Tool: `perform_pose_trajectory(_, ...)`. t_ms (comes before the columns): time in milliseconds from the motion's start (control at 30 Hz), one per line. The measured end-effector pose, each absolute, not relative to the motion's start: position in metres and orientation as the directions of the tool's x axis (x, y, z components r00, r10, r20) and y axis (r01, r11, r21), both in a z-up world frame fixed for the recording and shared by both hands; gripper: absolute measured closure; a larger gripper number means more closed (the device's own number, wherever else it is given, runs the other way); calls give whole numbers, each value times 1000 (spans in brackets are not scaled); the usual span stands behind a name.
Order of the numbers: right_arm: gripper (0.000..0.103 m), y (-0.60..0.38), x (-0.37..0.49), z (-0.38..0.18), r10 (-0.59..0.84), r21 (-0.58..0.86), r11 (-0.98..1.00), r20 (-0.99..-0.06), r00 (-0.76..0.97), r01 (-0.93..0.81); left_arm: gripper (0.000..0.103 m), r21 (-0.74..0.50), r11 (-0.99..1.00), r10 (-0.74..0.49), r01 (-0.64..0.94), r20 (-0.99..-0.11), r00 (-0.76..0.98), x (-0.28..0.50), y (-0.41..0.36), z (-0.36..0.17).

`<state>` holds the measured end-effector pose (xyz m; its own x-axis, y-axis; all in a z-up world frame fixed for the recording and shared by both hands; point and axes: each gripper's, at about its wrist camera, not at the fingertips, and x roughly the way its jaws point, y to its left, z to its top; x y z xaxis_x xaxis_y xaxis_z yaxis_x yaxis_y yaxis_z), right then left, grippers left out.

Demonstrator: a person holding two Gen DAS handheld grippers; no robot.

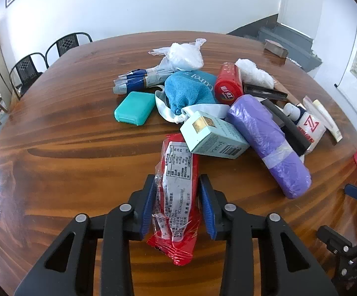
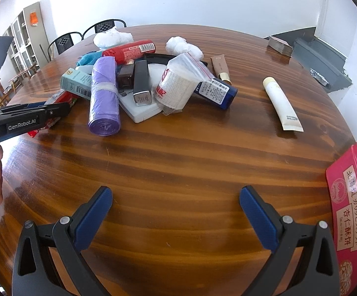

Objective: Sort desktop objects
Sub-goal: 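Reach the left gripper to the red snack packet while the right gripper reaches the white tube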

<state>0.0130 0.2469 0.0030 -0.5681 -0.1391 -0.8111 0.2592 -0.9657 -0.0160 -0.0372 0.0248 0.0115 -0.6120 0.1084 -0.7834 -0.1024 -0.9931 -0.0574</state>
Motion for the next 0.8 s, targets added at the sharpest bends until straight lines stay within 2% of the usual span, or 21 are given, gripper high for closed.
perform_pose_trajectory(167, 0, 260, 12, 8, -144, 12, -975, -791, -594, 220, 70, -85, -991, 133, -105, -760, -636, -26, 17, 23)
perform_pose_trajectory(367, 4, 294, -1, 44, -54, -14, -996, -717, -695, 91, 78, -108, -987, 162, -120, -704, -691, -10, 10, 44)
perform_pose_trajectory(500, 13, 313, -30, 64, 45, -77, -997, -692, -721, 12, 78, -129, -982, 189, -137, -685, -704, -3, 7, 51)
perform_pose_trajectory(633, 34, 335, -61, 57, 84, -75, -996, -723, -686, -44, 79, -139, -980, 198, -141, -678, -708, -2, 6, 55)
perform_pose_trajectory(667, 37, 342, -70, 53, 72, -48, -997, -738, -671, -54, 79, -139, -981, 195, -137, -680, -707, -3, 5, 54)
perform_pose_trajectory(800, 40, 352, -91, 44, 46, 2, -997, -766, -642, -74, 79, -149, -982, 189, -117, -708, -681, -10, 2, 45)
